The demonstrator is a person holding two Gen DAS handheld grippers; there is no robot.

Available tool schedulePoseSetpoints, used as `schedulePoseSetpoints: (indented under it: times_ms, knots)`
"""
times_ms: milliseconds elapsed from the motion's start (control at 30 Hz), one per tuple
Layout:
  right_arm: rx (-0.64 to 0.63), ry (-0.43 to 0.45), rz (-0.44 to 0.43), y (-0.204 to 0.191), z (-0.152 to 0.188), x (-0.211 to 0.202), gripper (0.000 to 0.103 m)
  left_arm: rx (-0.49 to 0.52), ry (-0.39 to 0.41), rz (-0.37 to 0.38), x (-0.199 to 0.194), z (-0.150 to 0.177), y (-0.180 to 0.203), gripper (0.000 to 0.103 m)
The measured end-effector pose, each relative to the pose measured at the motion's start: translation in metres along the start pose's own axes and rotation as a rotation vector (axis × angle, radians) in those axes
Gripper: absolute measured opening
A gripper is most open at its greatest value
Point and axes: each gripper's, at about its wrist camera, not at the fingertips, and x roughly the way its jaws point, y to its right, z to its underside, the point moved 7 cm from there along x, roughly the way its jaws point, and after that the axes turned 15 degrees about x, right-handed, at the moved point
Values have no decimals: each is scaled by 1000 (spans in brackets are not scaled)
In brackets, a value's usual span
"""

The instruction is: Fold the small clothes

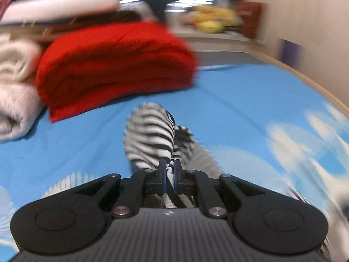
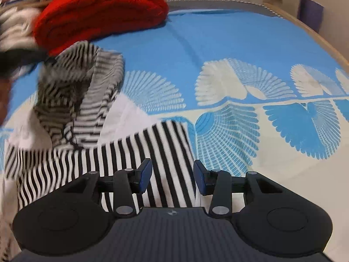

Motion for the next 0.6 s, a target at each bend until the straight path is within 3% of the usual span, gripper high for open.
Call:
schedulePoseSetpoints:
  times_ms: [67,133,233,333,433,500,600]
  knots:
    - [43,28,-5,4,-6,-7,41,38,16,96,-63,27,28,6]
    - [90,64,-18,7,-11,-15,29,81,-54,200,-123,69,61,7]
    - [168,106,-64,10,-16,-30,29,60,-173,272,-181,124,84,9]
    - [208,137,-114,11,-17,-45,31,-137,-163,180,-211,144,62,24]
    - [212,94,-198,6,-8,-49,35,-496,-119,101,-204,164,23,30]
    - [249,15,-257,4,3,-43,37,-715,-195,80,-180,190,11,30]
    - [278,-102,-292,0,23,-29,40,-829,-332,107,-142,216,14,30]
